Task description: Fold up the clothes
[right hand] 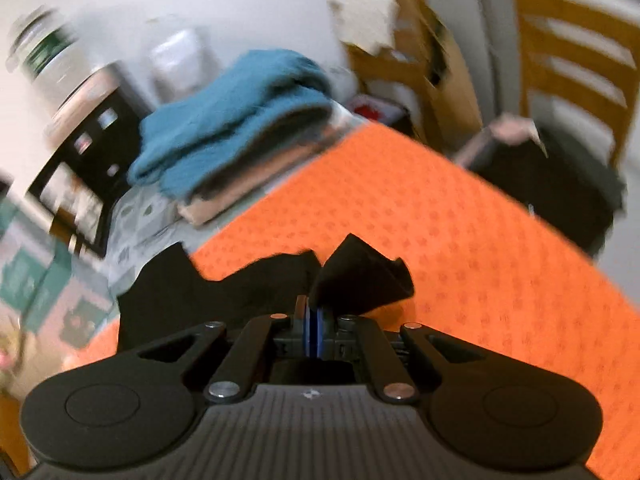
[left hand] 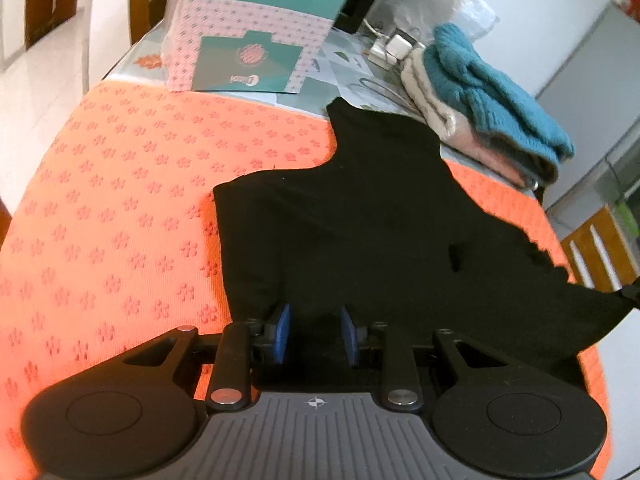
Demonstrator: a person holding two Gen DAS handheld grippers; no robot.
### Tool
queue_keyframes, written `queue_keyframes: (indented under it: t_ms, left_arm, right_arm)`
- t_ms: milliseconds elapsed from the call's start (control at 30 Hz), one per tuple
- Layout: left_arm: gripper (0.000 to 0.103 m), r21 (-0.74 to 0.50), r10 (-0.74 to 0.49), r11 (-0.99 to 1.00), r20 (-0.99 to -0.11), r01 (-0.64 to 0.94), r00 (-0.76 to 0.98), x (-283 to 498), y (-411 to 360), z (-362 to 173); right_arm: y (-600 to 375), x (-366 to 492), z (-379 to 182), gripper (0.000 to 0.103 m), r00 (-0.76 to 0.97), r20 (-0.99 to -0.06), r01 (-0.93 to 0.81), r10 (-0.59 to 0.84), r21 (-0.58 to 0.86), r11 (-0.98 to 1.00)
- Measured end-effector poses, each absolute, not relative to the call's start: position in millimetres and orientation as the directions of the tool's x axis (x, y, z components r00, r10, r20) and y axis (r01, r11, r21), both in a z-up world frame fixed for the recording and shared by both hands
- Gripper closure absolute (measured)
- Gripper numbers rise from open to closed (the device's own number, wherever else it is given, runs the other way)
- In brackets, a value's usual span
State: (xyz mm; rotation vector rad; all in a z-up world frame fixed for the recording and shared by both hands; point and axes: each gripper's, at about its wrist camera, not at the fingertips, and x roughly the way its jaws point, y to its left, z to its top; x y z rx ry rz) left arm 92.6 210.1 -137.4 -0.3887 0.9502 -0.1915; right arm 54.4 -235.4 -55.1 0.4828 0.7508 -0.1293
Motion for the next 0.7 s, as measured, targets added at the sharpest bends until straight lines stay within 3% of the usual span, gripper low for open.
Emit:
queue_keyframes:
  t_ms: [167, 367, 500, 700]
  left_arm:
    - [0.068, -0.551, -0.389, 0.831, -0.677, -0.079, 0.624, 82.4, 231.9, -118.7]
    - [0.056, -0.689, -0.464, 0.711, -0.612, -0.144, 0.641, 73.9, 253.5, -107.5]
    - [0.043, -0.729, -0.484, 0.663, -0.594, -0.174, 0.643, 68.3, 259.3, -108.5]
    - [0.038, -0.741, -0.498, 0.636, -0.608, -0.217, 0.618, 61.9, 262.6, -122.1]
  right_arm:
    - [-174.9, 61.4, -23.8, 0.099, 0.761, -0.642, 0.046, 0.088, 0.189, 0.981]
    - [-83.4, 64.4, -18.1, 0.099, 0.741, -0.644, -0.25, 0.191, 0.0, 0.968]
    - [-33.8, 61.5, -31.5, 0.099, 0.694, -0.671, -0.387, 0.259, -0.044, 0.921]
    - [21.1, 46.0, -69.1, 0.099, 0.592, -0.734, -0.553, 0.331, -0.071, 0.83]
